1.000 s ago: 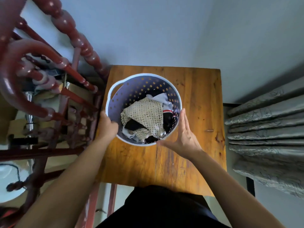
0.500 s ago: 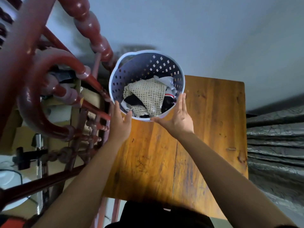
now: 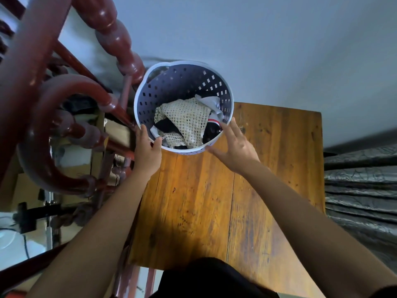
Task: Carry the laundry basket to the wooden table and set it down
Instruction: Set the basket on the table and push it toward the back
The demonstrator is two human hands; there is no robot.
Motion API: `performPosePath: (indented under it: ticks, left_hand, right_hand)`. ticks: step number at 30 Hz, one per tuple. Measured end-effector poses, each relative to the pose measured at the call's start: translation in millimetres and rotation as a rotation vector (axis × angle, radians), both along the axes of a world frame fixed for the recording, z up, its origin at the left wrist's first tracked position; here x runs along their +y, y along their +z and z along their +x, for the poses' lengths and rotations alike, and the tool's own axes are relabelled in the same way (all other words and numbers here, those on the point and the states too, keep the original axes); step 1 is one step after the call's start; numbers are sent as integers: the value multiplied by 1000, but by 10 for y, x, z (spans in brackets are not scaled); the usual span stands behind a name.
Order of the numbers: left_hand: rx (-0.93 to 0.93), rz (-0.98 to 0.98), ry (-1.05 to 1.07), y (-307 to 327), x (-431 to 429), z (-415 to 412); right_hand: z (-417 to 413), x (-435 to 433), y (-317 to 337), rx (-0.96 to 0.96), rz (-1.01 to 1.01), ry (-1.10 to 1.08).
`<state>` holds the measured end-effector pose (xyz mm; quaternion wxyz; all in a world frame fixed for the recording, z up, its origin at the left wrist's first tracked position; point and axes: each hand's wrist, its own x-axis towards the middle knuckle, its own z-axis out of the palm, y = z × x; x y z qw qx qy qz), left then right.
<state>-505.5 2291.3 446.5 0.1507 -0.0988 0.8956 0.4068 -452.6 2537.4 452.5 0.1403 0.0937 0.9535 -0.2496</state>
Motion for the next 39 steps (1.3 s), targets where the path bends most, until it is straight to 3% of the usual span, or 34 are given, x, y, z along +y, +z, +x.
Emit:
performPosePath:
  ticks: [4, 7, 10, 20, 28, 39]
  left_hand:
    - [127, -252, -129, 110, 12, 93]
    - [292, -439, -415, 146, 47, 248]
    - [299, -517, -627, 66, 30, 335]
    - [414, -511, -541, 9, -155, 213]
    - [403, -389, -391, -20, -29, 372]
    - [394, -347, -376, 16, -8, 301]
  right_hand:
    - [87, 127, 14, 72, -26, 32]
    - [125, 112, 60, 91, -82, 0]
    - [98, 107, 82, 74, -94, -3]
    - [14, 12, 42, 33, -39, 23]
    - [-9, -41, 69, -26, -27, 21]
    - [-62, -83, 80, -68, 6, -12]
